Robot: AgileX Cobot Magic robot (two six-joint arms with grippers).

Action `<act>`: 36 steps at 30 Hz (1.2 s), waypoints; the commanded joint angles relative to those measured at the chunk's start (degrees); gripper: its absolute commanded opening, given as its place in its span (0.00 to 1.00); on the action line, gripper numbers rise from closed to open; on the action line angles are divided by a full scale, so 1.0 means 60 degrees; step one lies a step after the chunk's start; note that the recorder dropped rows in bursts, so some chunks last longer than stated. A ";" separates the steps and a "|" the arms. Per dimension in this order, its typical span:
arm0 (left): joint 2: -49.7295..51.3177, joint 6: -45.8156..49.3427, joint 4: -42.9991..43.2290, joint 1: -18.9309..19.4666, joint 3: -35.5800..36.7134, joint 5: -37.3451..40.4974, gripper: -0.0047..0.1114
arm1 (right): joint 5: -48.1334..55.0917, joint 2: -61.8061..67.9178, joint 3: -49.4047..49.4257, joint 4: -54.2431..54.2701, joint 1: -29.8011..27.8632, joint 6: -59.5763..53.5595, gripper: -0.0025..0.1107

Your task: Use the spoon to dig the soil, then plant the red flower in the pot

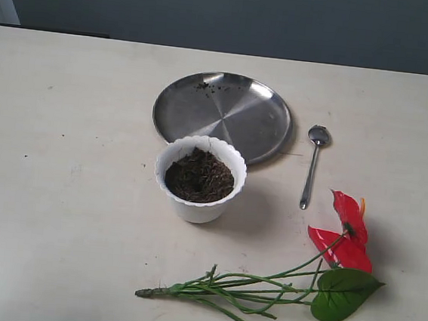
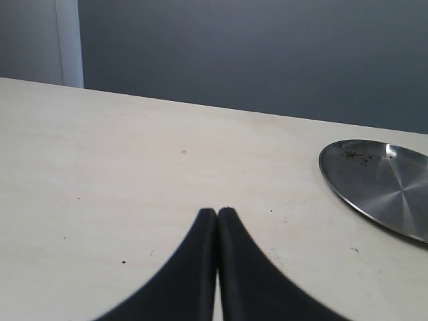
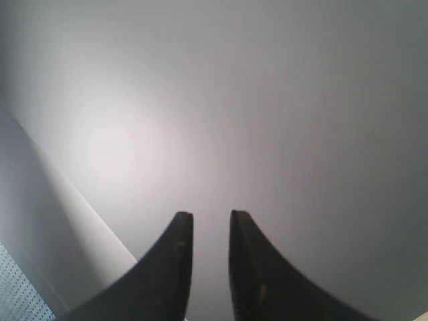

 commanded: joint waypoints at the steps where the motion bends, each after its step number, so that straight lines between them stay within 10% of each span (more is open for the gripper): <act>1: -0.0046 -0.0010 0.0015 0.0016 0.0023 -0.0144 0.04 | 0.0201 -0.0027 0.0015 -0.0005 -0.0033 0.0004 0.20; 15: -0.0046 -0.0010 0.0015 0.0016 0.0023 -0.0144 0.04 | -0.1303 0.0876 -0.0853 -0.0440 -0.0033 -0.0990 0.20; 22: -0.0046 -0.0010 0.0015 0.0016 0.0023 -0.0144 0.04 | 0.4822 0.4799 -0.5978 -0.0442 -0.0033 -0.6747 0.20; 36: -0.0046 -0.0010 0.0015 0.0016 0.0023 -0.0144 0.04 | 1.5587 1.5157 -1.5506 -0.5443 -0.0033 -0.2753 0.20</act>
